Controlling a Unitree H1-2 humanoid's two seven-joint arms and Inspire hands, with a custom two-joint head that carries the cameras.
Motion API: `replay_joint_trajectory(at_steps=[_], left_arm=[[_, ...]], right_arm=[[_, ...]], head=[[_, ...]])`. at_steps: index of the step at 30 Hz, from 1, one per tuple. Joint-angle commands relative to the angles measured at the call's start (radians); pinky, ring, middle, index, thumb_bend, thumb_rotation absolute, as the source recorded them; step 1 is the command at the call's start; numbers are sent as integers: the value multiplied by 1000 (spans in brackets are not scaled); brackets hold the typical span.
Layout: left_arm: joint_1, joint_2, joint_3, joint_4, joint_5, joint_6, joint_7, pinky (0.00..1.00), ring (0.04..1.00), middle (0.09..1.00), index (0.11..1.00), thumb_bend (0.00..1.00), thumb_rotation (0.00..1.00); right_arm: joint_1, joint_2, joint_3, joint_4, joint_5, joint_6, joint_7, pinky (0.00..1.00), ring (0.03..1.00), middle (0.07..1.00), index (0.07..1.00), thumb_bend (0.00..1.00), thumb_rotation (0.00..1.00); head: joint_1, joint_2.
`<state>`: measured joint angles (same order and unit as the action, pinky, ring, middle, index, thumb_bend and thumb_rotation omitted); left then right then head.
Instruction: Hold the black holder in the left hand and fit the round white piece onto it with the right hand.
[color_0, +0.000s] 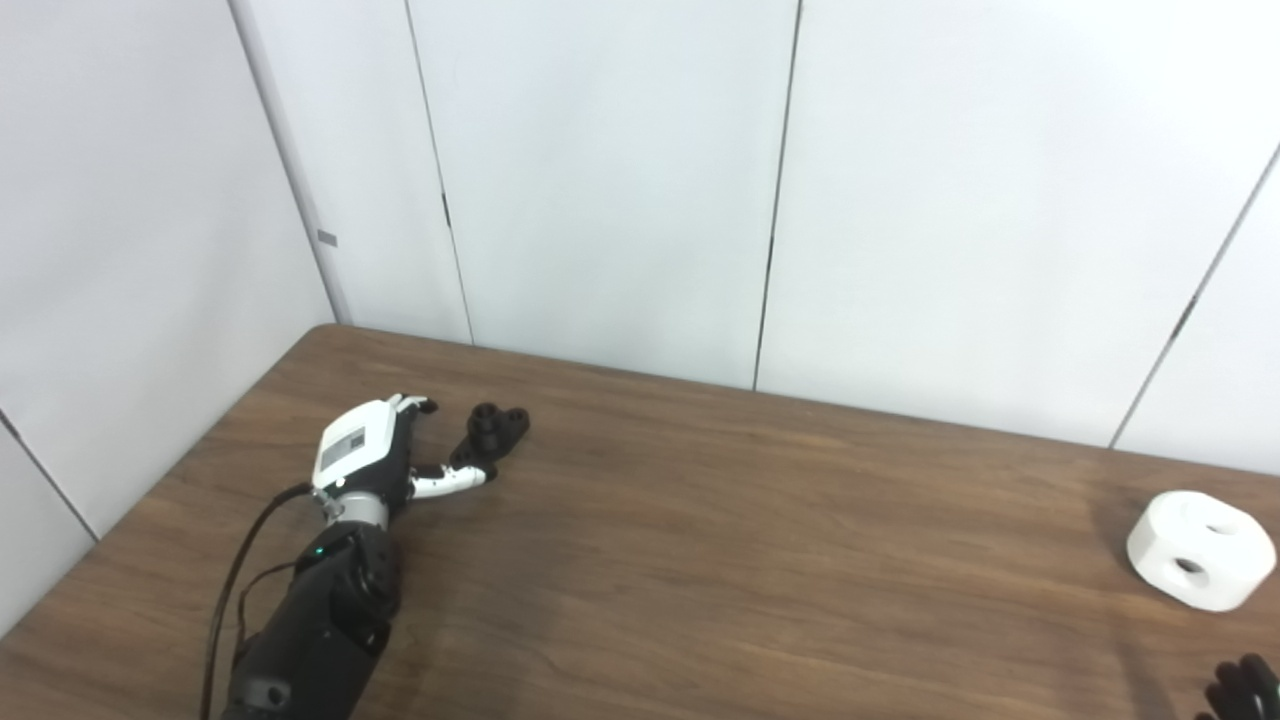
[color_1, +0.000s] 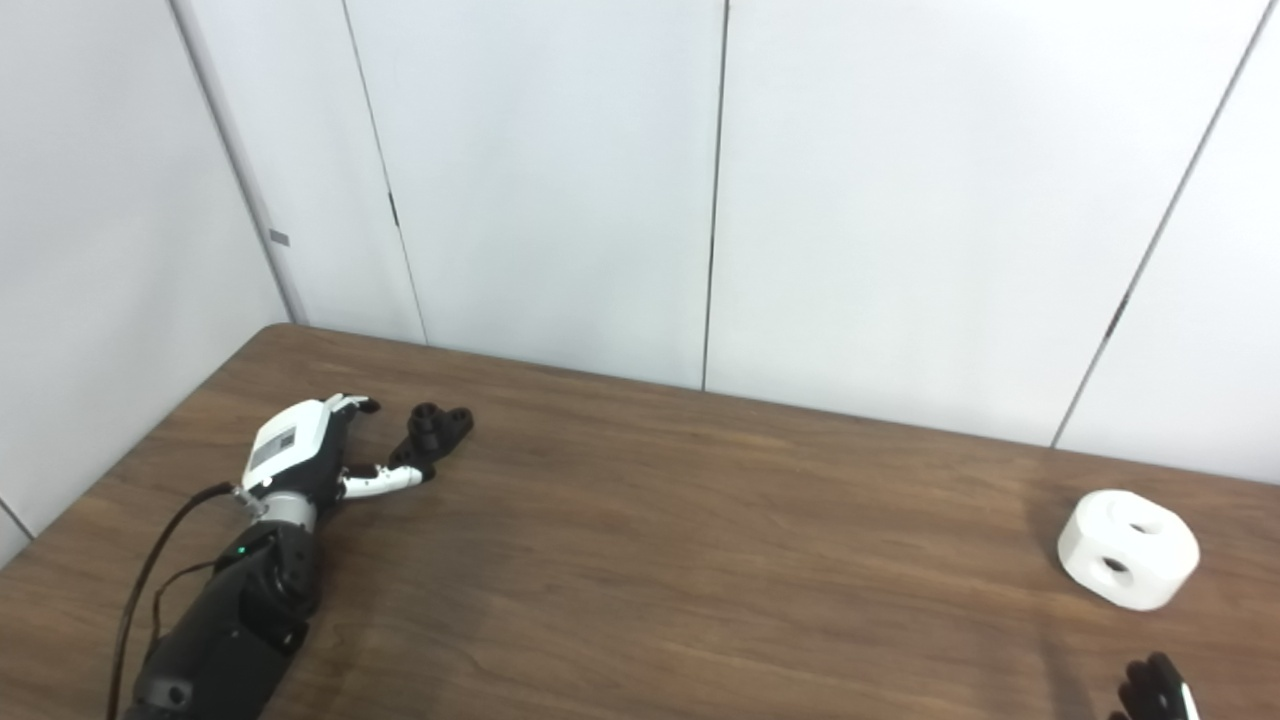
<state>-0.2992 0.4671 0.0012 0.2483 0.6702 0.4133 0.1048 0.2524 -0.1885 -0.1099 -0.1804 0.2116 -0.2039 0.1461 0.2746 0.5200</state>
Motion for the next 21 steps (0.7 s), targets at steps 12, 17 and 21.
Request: replay_joint_trajectory(at_steps=[12, 17, 21], left_arm=[[-98, 28, -15, 69, -36, -2, -8, 954, 980, 940, 831, 943, 497], [-106, 25, -29, 73, -42, 5, -18, 939, 973, 932, 816, 908, 487], [-111, 23, -33, 77, -51, 4, -22, 926, 969, 924, 791, 889, 477]], right_arm=[[36, 18, 4, 24, -13, 32, -8, 1000, 1000, 977, 1000, 548, 1000], [42, 20, 4, 9, -18, 54, -10, 1000, 1000, 977, 1000, 548, 1000], [44, 24, 3, 6, -18, 53, -9, 1000, 1000, 975, 1000, 539, 1000]], head=[[-13, 10], [-19, 12], [-24, 14]])
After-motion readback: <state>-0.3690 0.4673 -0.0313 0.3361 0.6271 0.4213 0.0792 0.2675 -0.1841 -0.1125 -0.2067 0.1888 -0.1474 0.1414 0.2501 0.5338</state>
